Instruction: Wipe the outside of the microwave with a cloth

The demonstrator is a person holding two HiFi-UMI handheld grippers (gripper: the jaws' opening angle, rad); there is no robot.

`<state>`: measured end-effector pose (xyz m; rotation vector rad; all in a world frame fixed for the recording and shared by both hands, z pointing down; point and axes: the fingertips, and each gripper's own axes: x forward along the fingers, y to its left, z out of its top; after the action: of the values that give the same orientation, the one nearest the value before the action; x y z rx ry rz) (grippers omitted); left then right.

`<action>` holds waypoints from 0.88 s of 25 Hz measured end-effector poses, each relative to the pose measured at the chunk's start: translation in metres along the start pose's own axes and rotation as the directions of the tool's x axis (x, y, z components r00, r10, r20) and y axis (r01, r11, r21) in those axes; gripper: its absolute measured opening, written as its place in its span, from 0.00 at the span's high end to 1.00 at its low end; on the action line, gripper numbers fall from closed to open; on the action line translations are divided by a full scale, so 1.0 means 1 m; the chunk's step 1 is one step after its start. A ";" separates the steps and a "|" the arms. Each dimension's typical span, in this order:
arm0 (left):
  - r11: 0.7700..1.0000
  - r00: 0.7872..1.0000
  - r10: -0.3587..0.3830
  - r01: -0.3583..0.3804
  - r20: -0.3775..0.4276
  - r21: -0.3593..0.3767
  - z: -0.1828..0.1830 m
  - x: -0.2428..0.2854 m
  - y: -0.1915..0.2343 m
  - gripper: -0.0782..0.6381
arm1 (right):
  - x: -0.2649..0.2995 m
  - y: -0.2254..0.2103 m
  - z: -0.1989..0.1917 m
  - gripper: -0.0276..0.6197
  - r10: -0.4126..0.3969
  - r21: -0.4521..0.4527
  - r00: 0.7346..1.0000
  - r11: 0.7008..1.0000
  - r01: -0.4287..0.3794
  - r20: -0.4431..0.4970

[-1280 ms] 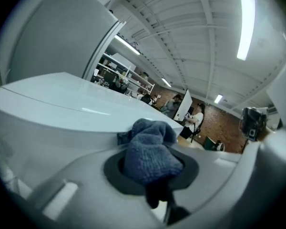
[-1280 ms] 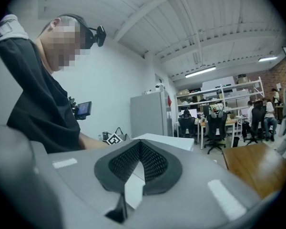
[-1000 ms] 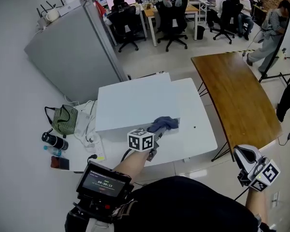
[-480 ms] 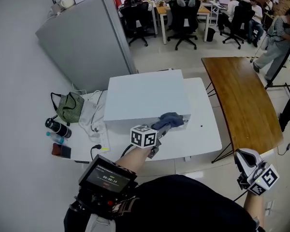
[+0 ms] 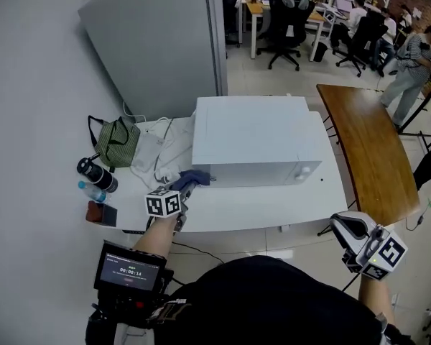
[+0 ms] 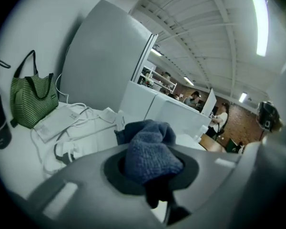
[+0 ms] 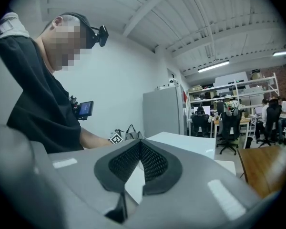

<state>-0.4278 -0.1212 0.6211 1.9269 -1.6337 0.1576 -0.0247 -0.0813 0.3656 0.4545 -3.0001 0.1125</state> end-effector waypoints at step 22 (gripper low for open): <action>0.990 0.976 -0.131 0.137 -0.173 0.022 -0.038 0.219 -0.284 0.81 | -0.256 -0.173 -0.039 0.95 -0.262 0.087 0.962 0.963 0.256 0.081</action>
<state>-0.1014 -0.2725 0.6482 1.9829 -1.3930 0.2895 0.2734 -0.1681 0.3849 0.8786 -2.9980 0.1884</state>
